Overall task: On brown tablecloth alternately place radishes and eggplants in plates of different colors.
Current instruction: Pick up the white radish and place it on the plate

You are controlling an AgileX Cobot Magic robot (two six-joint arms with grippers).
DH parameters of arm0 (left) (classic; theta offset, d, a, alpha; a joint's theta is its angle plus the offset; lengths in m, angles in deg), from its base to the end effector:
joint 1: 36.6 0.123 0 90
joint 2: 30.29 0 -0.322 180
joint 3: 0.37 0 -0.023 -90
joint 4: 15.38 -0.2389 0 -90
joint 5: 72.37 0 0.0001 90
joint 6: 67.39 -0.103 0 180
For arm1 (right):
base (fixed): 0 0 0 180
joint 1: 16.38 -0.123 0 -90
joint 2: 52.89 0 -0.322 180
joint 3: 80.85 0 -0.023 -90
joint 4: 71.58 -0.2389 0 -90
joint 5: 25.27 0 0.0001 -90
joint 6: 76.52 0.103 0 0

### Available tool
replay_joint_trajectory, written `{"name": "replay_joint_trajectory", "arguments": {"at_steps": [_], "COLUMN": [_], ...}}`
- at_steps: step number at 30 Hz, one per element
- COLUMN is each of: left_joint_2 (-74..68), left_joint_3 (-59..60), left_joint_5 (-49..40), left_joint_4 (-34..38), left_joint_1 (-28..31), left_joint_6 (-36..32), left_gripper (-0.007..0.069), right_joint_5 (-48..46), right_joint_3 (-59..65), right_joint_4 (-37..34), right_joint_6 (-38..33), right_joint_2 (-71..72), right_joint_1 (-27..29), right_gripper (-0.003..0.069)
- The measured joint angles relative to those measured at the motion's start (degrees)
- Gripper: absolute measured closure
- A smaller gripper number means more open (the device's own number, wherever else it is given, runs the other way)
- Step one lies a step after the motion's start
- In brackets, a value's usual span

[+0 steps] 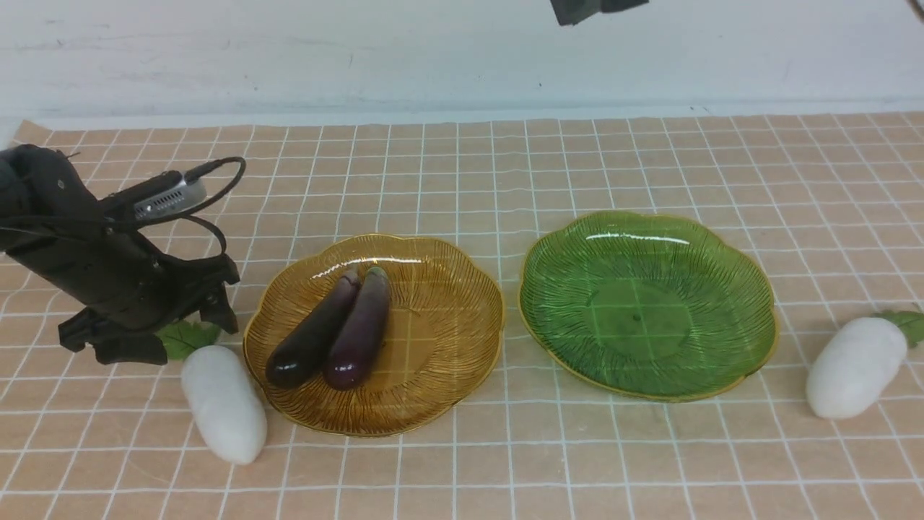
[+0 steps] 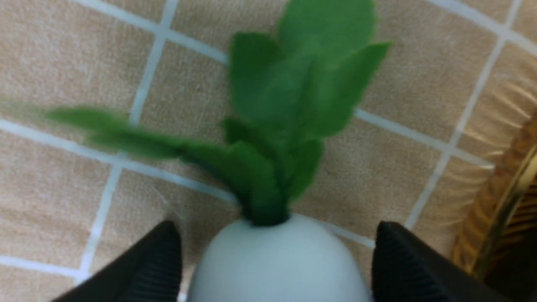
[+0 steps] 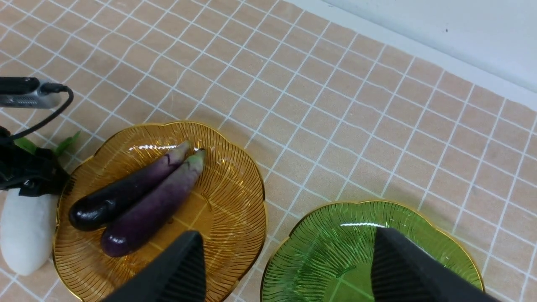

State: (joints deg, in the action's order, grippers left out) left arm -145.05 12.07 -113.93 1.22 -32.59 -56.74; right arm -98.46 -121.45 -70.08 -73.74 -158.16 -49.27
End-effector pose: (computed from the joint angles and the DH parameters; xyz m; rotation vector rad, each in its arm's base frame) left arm 0.3612 0.0057 0.1905 -0.6627 2.8660 -0.3309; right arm 0.3036 0.1933 0.4802 -0.6265 2.3389 0.2535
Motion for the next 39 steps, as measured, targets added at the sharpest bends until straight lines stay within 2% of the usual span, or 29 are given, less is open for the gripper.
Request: {"name": "replay_joint_trajectory", "arguments": {"at_steps": [2, 4, 9, 13, 17, 20, 23, 24, 28, 33, 39], "left_joint_2": [-0.16, -0.14, -0.14, 0.73, 4.37, 9.07, 13.51, 14.16, 12.65, 0.49, -17.18], "left_joint_3": [0.00, 0.00, -0.64, -2.16, -5.57, -9.55, -14.64, -16.79, -25.54, -38.79, -51.88], "left_joint_5": [0.00, -0.05, -1.88, -5.13, -9.80, -12.11, -12.33, -12.33, -12.28, -10.08, -8.79], "left_joint_4": [0.00, -0.64, -3.17, -6.26, -9.48, -9.11, -3.93, -1.73, 3.54, 4.15, 4.59], "left_joint_1": [0.00, 0.00, 0.44, 1.91, 3.72, 3.75, -0.68, -3.52, -13.58, -28.18, -36.07], "left_joint_6": [0.00, 0.13, 0.87, 1.00, 0.86, -0.42, -4.88, -6.16, -7.38, -7.84, -8.23], "left_gripper": [0.0089, 0.0168, 0.0242, 0.0256, 0.0258, 0.0258, 0.0259, 0.0259, 0.0259, 0.0259, 0.0259], "right_joint_5": [0.00, 0.00, 0.00, 0.00, 0.00, 0.00, 0.20, 0.24, 0.24, 0.32, 2.45], "right_joint_3": [0.00, 0.00, 0.00, 0.00, 0.12, 0.31, 3.52, 5.92, 15.77, 28.34, 41.42], "right_joint_4": [0.00, 0.07, 3.52, 11.43, 15.34, 16.49, 14.01, 11.72, 1.88, -3.27, -4.01], "right_joint_6": [0.00, 0.00, -0.04, 1.21, 3.04, 4.28, 4.70, 5.24, 5.42, 3.03, 3.23], "right_joint_2": [0.00, 0.00, 0.00, 0.31, 1.28, 3.56, 5.97, 6.69, 8.10, 9.53, 9.70], "right_joint_1": [0.00, 0.00, 0.00, 0.69, 2.77, 7.72, 16.07, 20.74, 31.90, 38.56, 40.18], "right_gripper": [0.0172, 0.0172, 0.0172, 0.0172, 0.0172, 0.0172, 0.0172, 0.0172, 0.0172, 0.0172, 0.0174]}}
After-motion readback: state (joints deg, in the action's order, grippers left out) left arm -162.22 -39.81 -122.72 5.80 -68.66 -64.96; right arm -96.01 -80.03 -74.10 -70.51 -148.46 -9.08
